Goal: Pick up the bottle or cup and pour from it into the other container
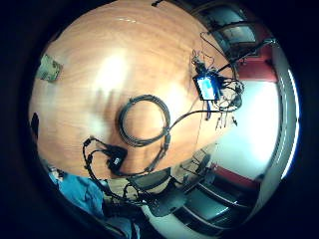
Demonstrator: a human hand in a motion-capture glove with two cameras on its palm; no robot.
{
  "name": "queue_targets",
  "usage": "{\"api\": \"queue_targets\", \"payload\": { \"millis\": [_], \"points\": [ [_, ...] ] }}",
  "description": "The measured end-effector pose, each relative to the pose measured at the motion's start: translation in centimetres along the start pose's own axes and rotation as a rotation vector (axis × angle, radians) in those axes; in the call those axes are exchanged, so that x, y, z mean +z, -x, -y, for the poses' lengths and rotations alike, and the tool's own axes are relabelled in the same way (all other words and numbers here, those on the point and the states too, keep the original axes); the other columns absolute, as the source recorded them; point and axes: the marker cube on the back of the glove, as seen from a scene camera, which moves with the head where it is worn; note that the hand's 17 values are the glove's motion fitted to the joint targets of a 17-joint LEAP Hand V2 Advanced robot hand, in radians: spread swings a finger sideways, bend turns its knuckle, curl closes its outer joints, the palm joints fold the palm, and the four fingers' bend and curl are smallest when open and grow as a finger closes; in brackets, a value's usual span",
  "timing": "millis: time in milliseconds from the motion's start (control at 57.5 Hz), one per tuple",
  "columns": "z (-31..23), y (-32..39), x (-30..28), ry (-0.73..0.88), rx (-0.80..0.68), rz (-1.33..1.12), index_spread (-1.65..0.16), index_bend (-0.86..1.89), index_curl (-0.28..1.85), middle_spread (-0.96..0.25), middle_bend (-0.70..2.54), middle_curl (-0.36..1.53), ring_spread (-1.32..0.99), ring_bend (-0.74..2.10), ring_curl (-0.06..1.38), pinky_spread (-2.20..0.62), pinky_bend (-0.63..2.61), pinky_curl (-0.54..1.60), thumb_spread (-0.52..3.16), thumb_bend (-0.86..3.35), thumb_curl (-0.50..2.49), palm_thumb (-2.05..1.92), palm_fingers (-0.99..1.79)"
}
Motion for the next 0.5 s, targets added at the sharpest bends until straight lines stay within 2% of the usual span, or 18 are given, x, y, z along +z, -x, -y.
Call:
{"api": "queue_targets", "payload": {
  "millis": [278, 504],
  "points": [
    [2.3, 3.4, 2.7, -0.116, -0.106, 0.288, -0.38, 0.15, 0.26, 0.00, 0.20, 0.31, 0.09, 0.36, 0.30, 0.24, 0.48, 0.26, 0.92, -0.03, 0.37, 0.72, 0.10],
    [4.2, 6.4, 4.8, -0.129, -0.167, 0.477, -0.38, 0.15, 0.26, 0.01, 0.20, 0.32, 0.09, 0.35, 0.30, 0.24, 0.48, 0.26, 0.91, -0.03, 0.36, 0.72, 0.10]
  ]
}}
